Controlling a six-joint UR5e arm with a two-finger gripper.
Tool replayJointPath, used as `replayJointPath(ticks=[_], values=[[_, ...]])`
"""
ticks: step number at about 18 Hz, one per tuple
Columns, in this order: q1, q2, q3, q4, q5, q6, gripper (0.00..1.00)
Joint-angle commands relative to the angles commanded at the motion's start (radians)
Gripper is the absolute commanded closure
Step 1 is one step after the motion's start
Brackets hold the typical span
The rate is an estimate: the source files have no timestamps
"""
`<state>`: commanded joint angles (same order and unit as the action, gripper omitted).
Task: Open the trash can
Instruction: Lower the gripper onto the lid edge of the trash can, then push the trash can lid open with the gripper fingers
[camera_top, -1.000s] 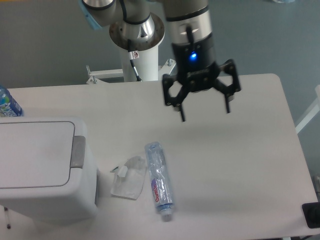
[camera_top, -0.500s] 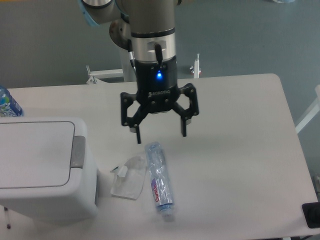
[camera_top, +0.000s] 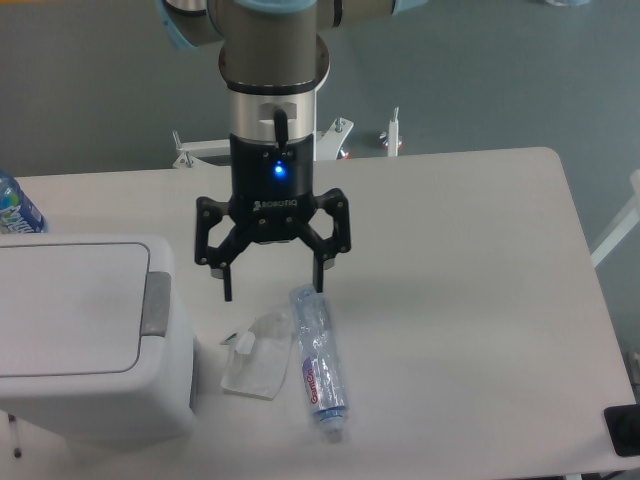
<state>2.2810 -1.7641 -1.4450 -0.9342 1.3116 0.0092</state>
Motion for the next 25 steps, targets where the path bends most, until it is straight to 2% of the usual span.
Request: replayJointPath(ticks=[10,19,25], values=[[-0.026,-0.002,-0.028,-0.005,0.0,-0.006,0.0],[-0.064,-0.003,-0.052,-0.008,-0.003,-0.133,0.0],[-0.066,-0.005,-0.063,-0.008,-0.003,-0.137,0.0]])
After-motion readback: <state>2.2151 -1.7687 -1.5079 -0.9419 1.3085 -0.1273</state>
